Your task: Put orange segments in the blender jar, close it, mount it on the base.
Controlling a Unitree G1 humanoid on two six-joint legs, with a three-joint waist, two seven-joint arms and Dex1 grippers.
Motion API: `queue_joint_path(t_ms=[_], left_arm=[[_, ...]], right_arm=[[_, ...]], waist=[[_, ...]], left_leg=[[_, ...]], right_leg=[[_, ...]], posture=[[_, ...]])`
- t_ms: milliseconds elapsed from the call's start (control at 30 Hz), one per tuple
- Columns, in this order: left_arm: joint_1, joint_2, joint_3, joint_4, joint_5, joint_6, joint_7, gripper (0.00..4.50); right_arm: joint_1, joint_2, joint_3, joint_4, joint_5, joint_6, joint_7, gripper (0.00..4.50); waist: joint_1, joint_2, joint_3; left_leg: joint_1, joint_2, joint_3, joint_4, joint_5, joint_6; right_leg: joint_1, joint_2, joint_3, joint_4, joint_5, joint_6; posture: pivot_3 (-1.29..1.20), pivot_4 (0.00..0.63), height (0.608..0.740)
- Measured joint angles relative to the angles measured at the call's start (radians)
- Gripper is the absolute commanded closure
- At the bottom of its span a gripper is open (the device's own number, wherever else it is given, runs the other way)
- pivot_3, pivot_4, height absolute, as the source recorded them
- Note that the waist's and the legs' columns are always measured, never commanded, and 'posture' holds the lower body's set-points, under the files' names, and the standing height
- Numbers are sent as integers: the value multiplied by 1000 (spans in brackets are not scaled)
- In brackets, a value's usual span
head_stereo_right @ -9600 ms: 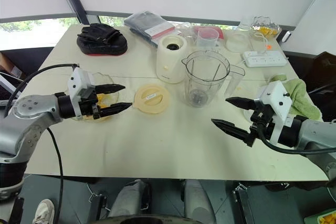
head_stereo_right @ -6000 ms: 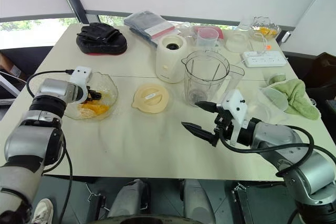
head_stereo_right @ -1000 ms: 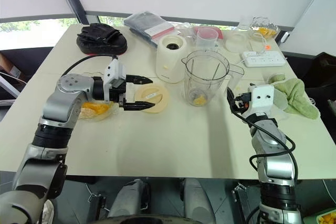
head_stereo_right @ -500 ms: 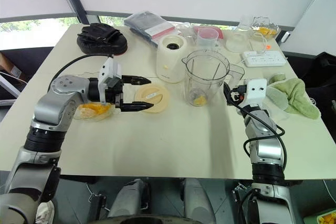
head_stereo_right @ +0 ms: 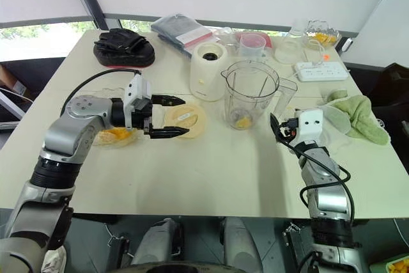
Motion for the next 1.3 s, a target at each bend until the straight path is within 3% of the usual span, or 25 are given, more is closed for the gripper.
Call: queue_joint_path(t_ms=[267, 400, 567, 867, 1300], left_arm=[[-33, -19, -24, 35, -5, -30, -19, 64], [-36, -30, -29, 35, -40, -10, -33, 64], [-42, -38, -29, 34, -76, 25, -39, 64], [-63, -44, -34, 35, -79, 19, -30, 64], [-63, -34, -30, -5, -98, 57, 0, 64]], right_arm=[[226, 10, -114, -362, 40, 104, -56, 508], [323, 58, -207, -433, 47, 97, -114, 508], [379, 95, -276, -435, 37, 58, -159, 508], [314, 145, -325, -341, -5, 58, -305, 508], [232, 162, -325, -144, -3, 35, -318, 508]], waist=[[5, 1, 0], [3, 1, 0], [-5, 2, 0], [-21, 2, 0], [-25, 3, 0]], left_leg=[[0, 0, 0, 0, 0, 0], [0, 0, 0, 0, 0, 0], [0, 0, 0, 0, 0, 0], [0, 0, 0, -1, 0, 0], [0, 0, 0, -1, 0, 0]], right_leg=[[0, 0, 0, -1, 0, 0], [0, -1, 0, -1, 0, 0], [0, -1, 0, -1, 0, 0], [0, -1, 0, -1, 0, 0], [0, -1, 0, -1, 0, 0]], posture=[[0, 150, 740], [0, 150, 740], [0, 150, 740], [0, 150, 740], [0, 150, 740]])
